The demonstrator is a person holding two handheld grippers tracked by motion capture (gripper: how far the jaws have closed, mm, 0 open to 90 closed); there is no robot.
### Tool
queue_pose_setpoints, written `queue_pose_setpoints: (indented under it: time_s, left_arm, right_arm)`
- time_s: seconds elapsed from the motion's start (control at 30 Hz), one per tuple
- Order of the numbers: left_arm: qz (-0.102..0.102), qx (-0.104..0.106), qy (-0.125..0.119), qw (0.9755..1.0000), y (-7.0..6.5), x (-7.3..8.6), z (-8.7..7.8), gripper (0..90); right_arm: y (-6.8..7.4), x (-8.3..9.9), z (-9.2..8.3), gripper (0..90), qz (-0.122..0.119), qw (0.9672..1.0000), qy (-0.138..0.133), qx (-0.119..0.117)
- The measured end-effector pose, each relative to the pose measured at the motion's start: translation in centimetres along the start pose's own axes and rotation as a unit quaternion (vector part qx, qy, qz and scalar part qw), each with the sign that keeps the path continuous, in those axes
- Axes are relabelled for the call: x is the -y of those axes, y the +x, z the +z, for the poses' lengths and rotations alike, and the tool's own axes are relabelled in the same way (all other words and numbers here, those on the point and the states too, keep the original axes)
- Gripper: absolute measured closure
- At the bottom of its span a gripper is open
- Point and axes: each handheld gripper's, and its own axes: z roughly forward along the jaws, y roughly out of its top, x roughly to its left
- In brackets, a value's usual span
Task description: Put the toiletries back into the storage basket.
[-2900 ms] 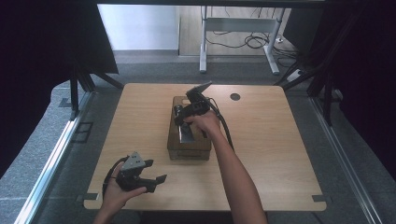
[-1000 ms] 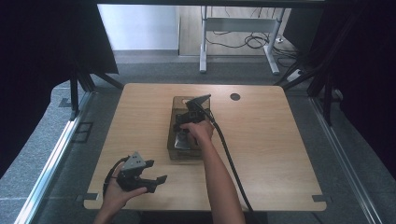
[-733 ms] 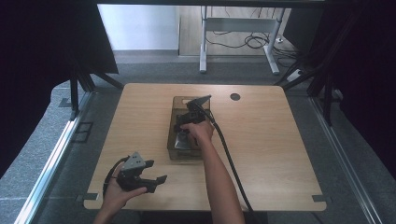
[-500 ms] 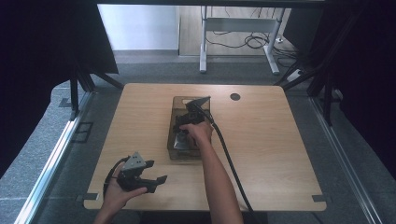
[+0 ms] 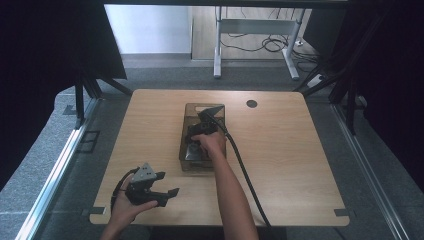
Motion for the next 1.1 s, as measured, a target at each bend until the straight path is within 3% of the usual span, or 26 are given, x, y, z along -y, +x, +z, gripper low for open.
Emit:
queue_pose_setpoints:
  time_s: [0.4,0.53,0.7,0.83,0.97,1.1]
  left_arm:
    - [0.0,-0.001,-0.001,1.0,0.0,0.0,0.0,22.1]
    - [0.0,-0.001,-0.001,1.0,0.0,0.0,0.0,22.1]
    - [0.0,0.0,0.001,1.0,0.0,0.1,0.1,22.1]
    - [0.0,0.0,0.001,1.0,0.0,0.0,0.1,22.1]
    - [-0.002,0.001,0.001,1.0,0.0,-0.1,0.2,22.1]
    - [-0.005,-0.002,0.001,1.0,0.1,-0.1,0.2,22.1]
  right_arm:
    - [0.0,0.1,0.5,44.7,0.003,0.9999,0.005,0.012]
    - [0.1,0.2,0.5,44.0,-0.001,0.9994,0.008,0.034]
    - [0.4,0.2,-0.5,42.9,-0.002,0.9997,0.0,0.024]
    - [0.6,0.2,-1.5,41.5,-0.012,0.9994,-0.007,0.031]
    - [0.9,0.2,-2.6,39.9,-0.03,0.9987,-0.012,0.04]
    - [0.8,0.3,-3.7,39.6,-0.045,0.9982,-0.02,0.035]
